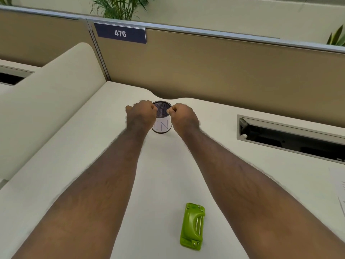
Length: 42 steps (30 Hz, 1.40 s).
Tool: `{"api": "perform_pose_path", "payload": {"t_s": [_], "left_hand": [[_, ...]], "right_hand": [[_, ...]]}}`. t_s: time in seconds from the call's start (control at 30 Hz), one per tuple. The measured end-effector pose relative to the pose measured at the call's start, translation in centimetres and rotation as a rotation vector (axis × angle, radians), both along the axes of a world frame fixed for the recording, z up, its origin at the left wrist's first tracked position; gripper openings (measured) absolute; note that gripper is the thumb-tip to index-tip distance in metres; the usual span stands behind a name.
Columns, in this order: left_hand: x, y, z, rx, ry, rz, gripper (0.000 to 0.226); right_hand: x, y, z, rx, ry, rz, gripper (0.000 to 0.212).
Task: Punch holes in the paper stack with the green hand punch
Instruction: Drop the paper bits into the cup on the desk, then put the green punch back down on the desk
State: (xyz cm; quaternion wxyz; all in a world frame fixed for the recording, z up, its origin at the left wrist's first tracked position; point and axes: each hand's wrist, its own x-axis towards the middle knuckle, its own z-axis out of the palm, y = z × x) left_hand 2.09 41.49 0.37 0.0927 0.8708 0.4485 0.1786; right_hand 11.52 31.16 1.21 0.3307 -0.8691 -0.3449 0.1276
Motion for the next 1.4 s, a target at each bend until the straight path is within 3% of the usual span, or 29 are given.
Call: {"api": "perform_pose_path", "payload": {"t_s": [0.23,0.33,0.5,0.8,0.97,1.13,1.4], "left_hand": [[1.1,1.4,0.4,0.148,0.205,-0.116,0.028],[1.1,1.2,0.7,0.183,0.246,-0.136,0.032],[1.0,0.8,1.4,0.119,0.176,-0.129,0.034],[-0.5,-0.8,1.3,0.086,0.013,-0.05,0.033],[-3.5,-4.6,-0.7,0.074,-0.115,-0.04,0.032],[-7.2,-10.8,-3.6,-0.053,-0.161,-0.042,0.036],[-13.1,-19.7,-8.6,-0.134,0.062,-0.112,0.05]], "right_hand": [[0.0,3.1,1.2,-0.131,-0.033,0.042,0.017],[0.0,3.2,1.7,-0.194,-0.056,0.051,0.028],[0.6,2.8,1.9,-0.157,-0.056,0.051,0.032],[1.1,0.1,2.0,0.081,0.038,0.038,0.018],[1.1,-5.0,2.7,0.275,0.136,0.008,0.013],[0.9,-13.1,2.4,0.323,0.21,-0.041,0.007],[-1.8,-28.9,-2.8,0.088,0.272,-0.227,0.009]]}}
